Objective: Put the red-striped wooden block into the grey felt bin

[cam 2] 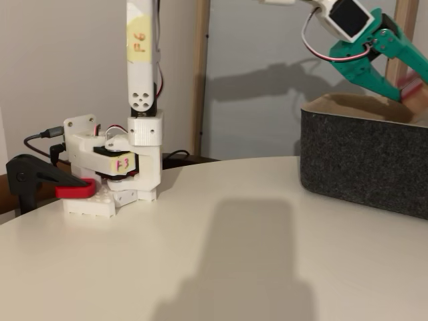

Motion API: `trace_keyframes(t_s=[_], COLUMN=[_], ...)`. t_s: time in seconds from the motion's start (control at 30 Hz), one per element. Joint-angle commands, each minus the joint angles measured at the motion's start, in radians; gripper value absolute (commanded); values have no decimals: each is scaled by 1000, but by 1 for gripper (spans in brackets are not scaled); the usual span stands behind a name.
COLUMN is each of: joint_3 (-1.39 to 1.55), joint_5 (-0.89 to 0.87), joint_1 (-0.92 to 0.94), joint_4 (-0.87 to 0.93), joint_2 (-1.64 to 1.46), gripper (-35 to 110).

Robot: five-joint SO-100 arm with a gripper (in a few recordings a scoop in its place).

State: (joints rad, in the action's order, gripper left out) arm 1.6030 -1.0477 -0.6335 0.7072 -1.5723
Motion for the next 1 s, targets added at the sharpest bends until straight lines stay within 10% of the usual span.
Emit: trace_keyframes(t_s=[0.0, 0.57, 0.97], joint_3=[-49, 100, 273], joint_5=[-5, -137, -330], joint_1=[-23, 55, 887], joint_4=[34, 328, 471], joint_2=[-44, -640, -960], gripper=[24, 22, 0])
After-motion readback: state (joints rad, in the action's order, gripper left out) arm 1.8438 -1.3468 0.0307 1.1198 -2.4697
